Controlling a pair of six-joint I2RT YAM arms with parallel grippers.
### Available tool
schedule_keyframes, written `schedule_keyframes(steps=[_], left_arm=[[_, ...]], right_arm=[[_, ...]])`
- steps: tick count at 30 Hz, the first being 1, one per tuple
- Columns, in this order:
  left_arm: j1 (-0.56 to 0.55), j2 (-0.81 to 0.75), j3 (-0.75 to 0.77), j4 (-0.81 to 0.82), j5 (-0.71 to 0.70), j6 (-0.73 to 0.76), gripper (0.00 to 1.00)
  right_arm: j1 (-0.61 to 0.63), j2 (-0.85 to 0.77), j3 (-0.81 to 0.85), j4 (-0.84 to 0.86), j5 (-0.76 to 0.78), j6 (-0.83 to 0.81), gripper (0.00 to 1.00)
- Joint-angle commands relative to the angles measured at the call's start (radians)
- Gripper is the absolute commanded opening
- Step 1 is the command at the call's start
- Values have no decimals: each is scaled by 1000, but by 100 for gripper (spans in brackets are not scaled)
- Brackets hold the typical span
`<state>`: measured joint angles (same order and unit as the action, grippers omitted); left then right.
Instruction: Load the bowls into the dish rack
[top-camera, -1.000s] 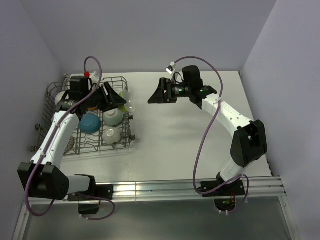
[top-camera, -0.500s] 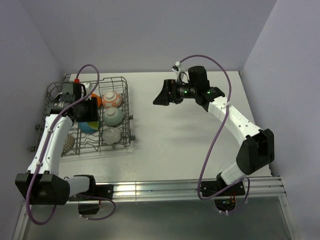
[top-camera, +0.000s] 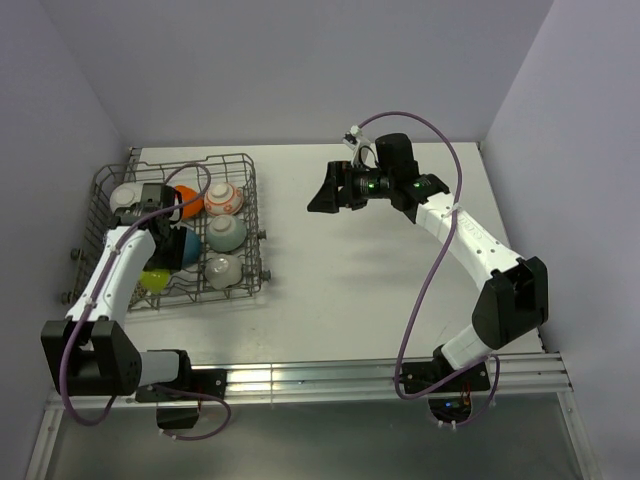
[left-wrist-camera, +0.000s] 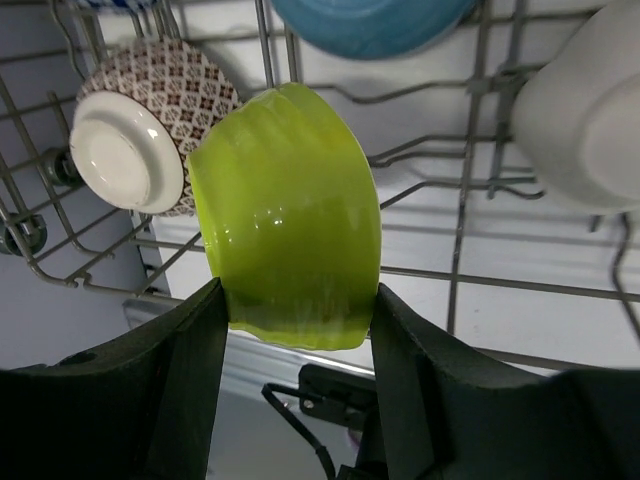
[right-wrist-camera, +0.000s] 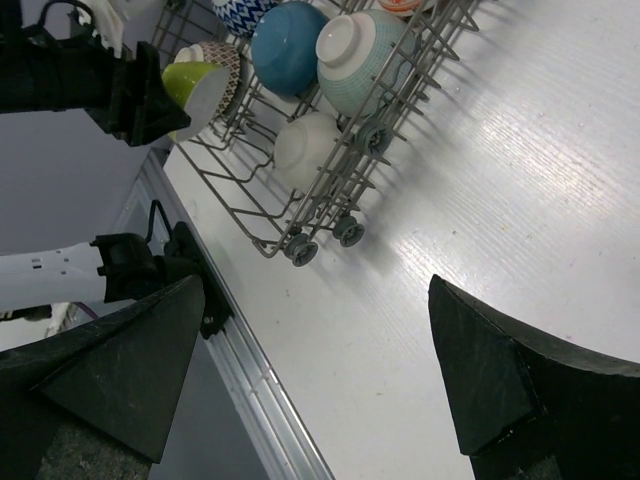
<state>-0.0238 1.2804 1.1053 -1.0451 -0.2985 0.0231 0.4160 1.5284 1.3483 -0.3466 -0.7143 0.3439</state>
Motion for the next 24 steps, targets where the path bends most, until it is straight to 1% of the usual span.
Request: schedule_keyframes(steps=[1,3,4,7,12,15,24], left_arm=[[-7,13,-22,-1,-62,21,0],[-34,14,-45,7,-82,9,0],[-65,16,-54,8,-91,8,0],[-106,25,-79,31,-154,-6,0],[-111,62,-79,65,-226,-14,0],[-120,83,-78,82,-237,-53,0],[-169,131,-67,108,-217,-58,0]], right_arm=[[-8,-16,12,1,19,-26,100],[-8,-19,9,0,22,-26,100],[-8,-16,11,0,22,-26,100],[-9,-13,14,3,21,-25,100],[-9,-8,18,0,19,-26,100],[-9,-10,14,1,21,-28,100],[-13,-13,11,-8,26,-40,100]])
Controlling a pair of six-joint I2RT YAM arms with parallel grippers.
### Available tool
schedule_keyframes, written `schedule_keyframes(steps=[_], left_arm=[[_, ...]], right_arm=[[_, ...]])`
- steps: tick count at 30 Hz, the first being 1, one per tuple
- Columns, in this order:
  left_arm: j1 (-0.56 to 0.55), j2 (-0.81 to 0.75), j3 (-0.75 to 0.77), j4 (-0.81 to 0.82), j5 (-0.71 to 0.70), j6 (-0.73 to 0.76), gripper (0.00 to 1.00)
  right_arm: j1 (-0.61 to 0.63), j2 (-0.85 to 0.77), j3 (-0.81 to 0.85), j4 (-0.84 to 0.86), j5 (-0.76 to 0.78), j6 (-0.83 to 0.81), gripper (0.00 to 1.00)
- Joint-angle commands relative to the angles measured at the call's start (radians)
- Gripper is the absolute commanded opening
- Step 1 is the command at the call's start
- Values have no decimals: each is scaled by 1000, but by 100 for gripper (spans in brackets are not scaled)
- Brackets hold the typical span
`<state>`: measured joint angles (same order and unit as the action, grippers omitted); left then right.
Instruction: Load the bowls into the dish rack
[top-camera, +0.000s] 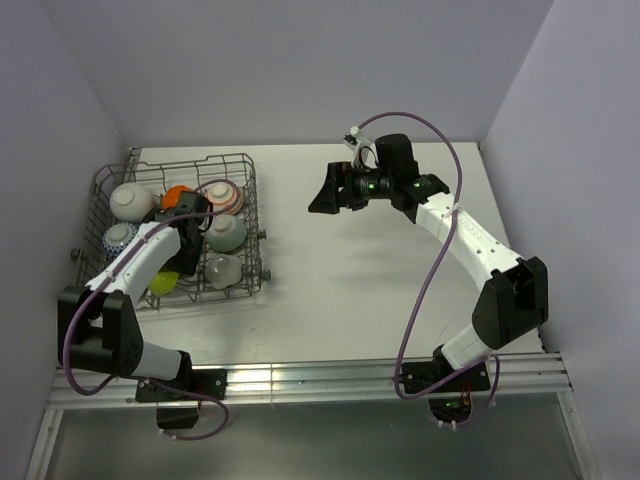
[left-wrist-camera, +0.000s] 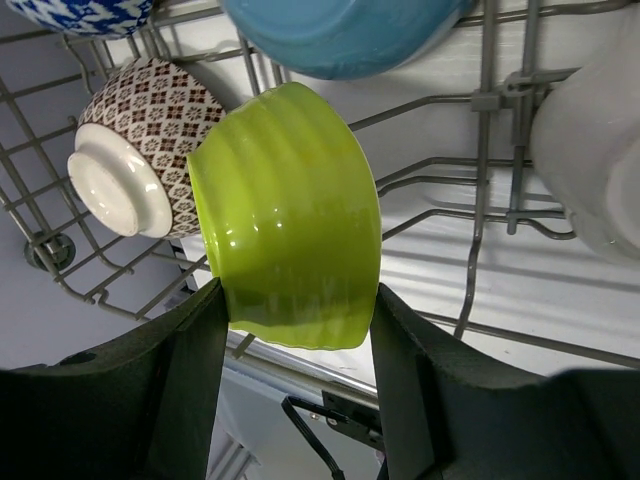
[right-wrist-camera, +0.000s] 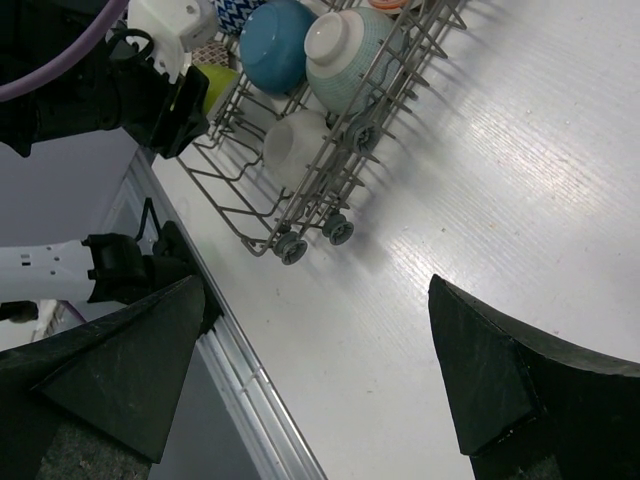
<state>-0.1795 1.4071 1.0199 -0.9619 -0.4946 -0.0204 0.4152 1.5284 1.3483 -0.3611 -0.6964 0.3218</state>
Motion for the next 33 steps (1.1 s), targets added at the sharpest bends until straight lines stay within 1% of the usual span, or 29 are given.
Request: schedule_keyframes(steps=[1,6,12,13,15,16,19,21,22,26,28,32,33], left_arm=[[-21,9,19,25,-16,-15,0],[-35,38,17,38,1,-24,3],[-49,61,17,43,19,-27,13],[-52,64,20,43,21,-26,20],[-55,66,20,40,24,-24,27],[-55,66,28,37,36,-23,36],[-58,64,52,20,56,-15,53],[-58,66,69,6,65,-16,60],[-60,69,84,-7,70,-15,68],[-69,64,114,-35,109,-23,76],[-75,62,115,-37,96,-27,85],[-77,59,135,-54,110,-35,86],[-77,55,144,-66,131,-36,86]], right_arm=[[-12,-11,11,7,6,-17,100],[-12,-5,22,-1,6,-21,100],[-13,3,23,-6,6,-24,100],[-13,4,23,-6,6,-23,100],[-13,4,28,-9,6,-26,100],[-13,6,28,-9,6,-27,100],[-13,12,31,-12,6,-27,100],[-13,15,32,-13,5,-27,100],[-13,16,34,-12,5,-27,100],[-13,16,40,-15,6,-29,100],[-13,16,37,-15,8,-29,100],[-13,9,34,-16,8,-39,100],[-13,4,29,-18,9,-41,100]])
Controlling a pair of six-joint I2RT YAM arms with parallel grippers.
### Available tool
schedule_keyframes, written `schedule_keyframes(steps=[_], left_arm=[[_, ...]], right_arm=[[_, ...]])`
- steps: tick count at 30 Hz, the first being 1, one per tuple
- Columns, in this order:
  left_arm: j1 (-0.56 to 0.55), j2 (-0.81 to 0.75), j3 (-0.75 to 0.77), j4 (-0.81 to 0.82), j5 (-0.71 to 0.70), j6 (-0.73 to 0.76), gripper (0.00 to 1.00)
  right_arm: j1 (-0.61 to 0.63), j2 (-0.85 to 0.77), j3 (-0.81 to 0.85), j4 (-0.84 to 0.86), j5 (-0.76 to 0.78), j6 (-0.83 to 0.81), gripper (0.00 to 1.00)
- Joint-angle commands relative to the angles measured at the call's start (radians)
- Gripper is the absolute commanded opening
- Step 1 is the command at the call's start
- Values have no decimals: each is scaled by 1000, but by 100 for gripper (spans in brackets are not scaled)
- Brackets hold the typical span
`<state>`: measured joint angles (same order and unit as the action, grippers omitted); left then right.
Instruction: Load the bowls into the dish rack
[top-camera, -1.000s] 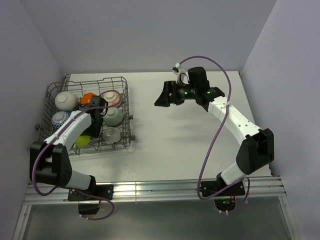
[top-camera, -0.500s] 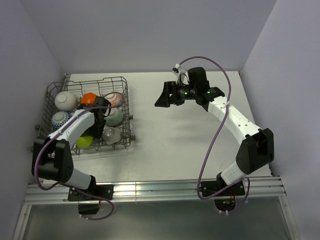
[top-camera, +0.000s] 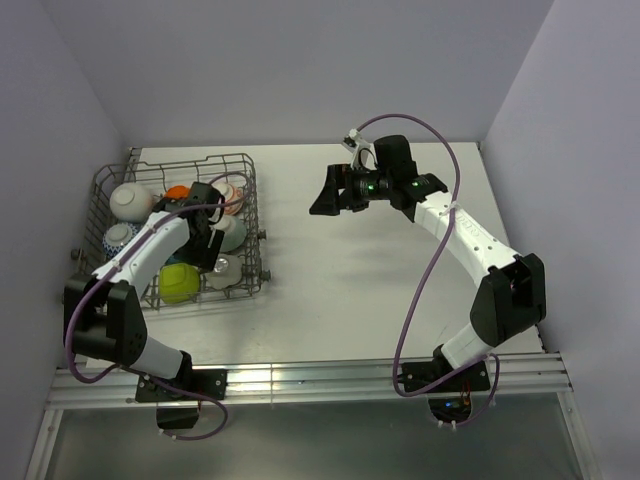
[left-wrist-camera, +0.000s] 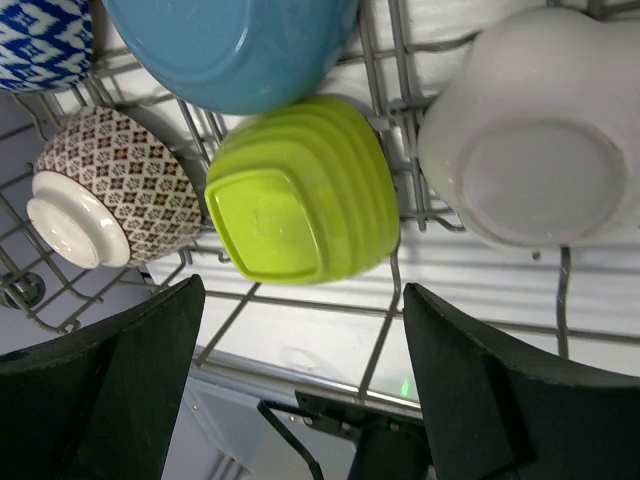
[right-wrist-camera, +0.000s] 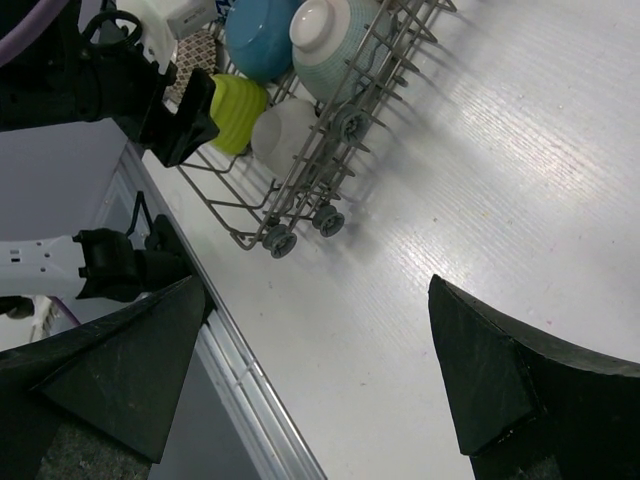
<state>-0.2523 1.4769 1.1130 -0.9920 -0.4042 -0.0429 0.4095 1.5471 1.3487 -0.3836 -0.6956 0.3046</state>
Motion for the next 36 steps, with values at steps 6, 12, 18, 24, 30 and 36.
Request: schedule_keyframes(steps=[6,12,18,24,30,36], left_arm=[[-4,-43,200,-73,129,3,90],[-4,-38,416,-85,246,100,100],[-4,58,599,-60,444,94,99],[-33,189,757,52,559,-5,99],[-108,281,795,133,577,-46,99],[-159,295,760,199,599,-66,99]], right_arm=[[-23,-13,47,-41,16,-71,100],[-70,-39,67,-107,19,-128,100],[-130,-82,81,-193,65,-202,100],[-238,-105,61,-261,88,-243,100],[-290,-120,44,-305,104,-277,100],[-290,-165,0,-288,103,-280,100]])
